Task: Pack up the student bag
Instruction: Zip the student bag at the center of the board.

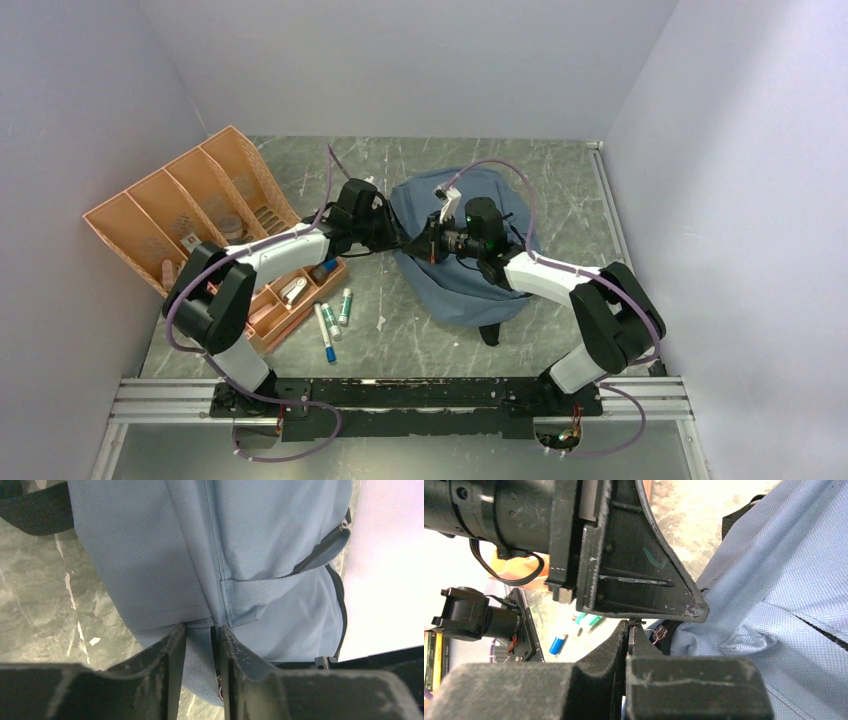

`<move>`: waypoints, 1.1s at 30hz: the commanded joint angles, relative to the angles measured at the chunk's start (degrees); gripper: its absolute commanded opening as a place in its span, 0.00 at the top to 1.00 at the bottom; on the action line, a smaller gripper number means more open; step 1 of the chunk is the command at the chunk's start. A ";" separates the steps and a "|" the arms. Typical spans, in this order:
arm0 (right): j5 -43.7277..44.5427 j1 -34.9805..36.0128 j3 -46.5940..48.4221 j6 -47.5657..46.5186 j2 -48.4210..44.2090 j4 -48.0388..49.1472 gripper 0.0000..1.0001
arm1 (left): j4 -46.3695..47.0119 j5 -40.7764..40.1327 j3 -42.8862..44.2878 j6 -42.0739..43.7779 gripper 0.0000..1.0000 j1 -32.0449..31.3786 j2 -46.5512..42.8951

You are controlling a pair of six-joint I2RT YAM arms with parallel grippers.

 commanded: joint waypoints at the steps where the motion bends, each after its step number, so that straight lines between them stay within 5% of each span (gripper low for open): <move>1: -2.56 0.36 0.87 -1.75 -0.26 0.17 1.00 | -0.24 0.12 1.13 0.89 0.72 -0.26 1.86; 6: -2.81 0.32 2.50 -3.40 0.01 -2.57 1.00 | -0.84 0.32 3.42 2.85 0.94 -0.22 3.62; 33: -14.34 -0.93 2.04 -10.18 -1.75 -14.64 1.00 | -3.91 -0.74 23.82 13.95 0.95 11.20 20.39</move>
